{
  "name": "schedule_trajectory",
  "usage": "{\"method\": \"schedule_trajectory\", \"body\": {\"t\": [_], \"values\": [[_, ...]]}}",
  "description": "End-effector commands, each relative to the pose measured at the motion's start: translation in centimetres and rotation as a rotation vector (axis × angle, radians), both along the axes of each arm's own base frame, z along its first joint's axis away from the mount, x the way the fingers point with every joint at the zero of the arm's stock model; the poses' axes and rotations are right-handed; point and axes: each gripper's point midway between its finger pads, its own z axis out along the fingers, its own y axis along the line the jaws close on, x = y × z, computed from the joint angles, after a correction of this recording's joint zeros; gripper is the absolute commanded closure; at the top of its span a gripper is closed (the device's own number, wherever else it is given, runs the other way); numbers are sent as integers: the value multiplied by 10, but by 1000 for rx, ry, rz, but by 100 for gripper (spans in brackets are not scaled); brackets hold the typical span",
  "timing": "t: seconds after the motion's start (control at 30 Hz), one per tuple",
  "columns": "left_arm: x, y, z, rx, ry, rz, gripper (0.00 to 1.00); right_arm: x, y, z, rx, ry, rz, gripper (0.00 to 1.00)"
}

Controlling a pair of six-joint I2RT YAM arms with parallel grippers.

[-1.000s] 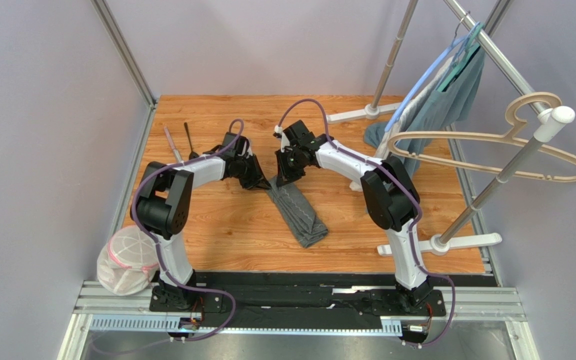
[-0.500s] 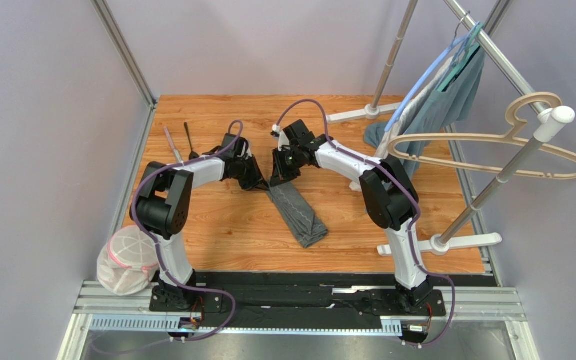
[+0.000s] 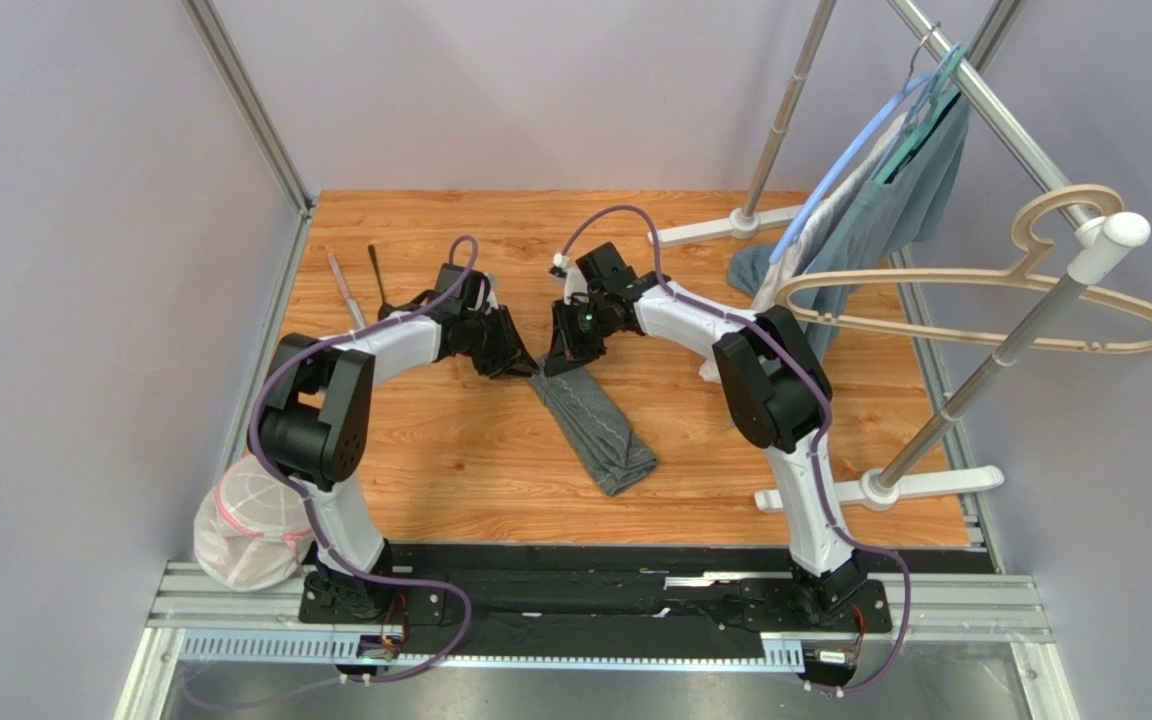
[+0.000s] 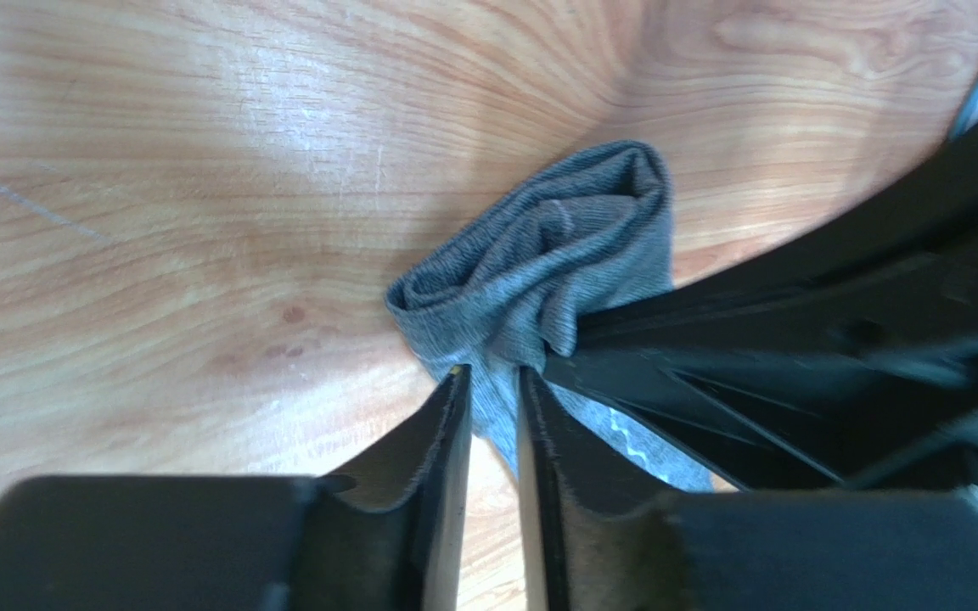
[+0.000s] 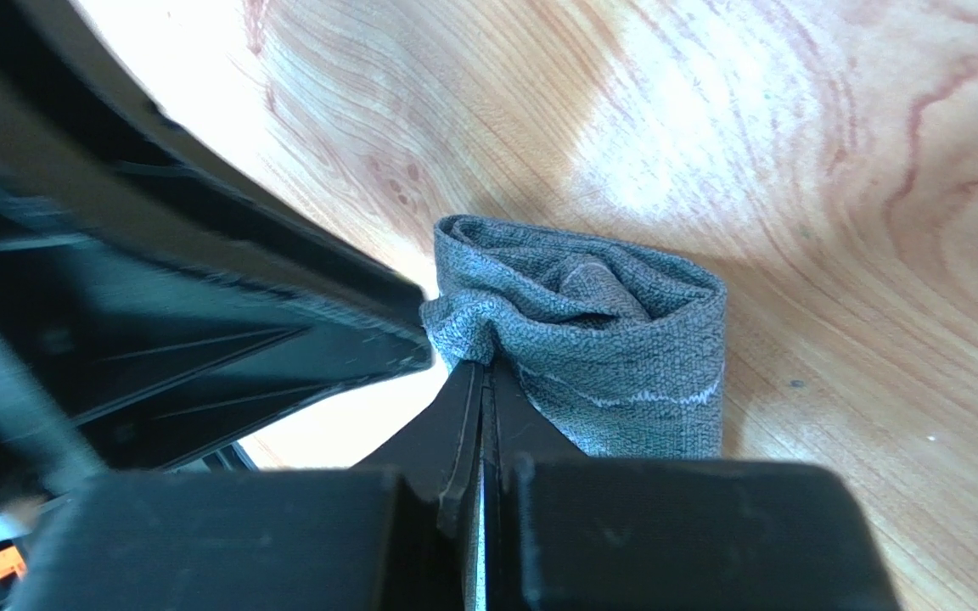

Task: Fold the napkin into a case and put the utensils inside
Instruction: Pick up the top corner of the smaller rectangle folded napkin.

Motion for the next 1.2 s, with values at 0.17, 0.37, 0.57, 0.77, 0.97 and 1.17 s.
{"method": "schedule_trajectory", "body": {"t": [0.17,0.37,0.57,0.77,0.97,1.17], "values": [[9,-5,30,-68,-38,-10,63,-1,6,8,48,-24,38,100],[16,-13,26,-108,-16,-3,62,-4,6,10,54,-25,50,100],[18,-13,18,-101,12,21,62,-3,7,16,61,-35,52,100],[22,-10,24,-89,-6,52,62,-4,7,14,62,-30,53,100],[20,-7,13,-62,55,79,62,-5,6,15,62,-32,57,100],[20,-8,18,-99,25,110,63,-7,5,17,65,-37,63,100]]}}
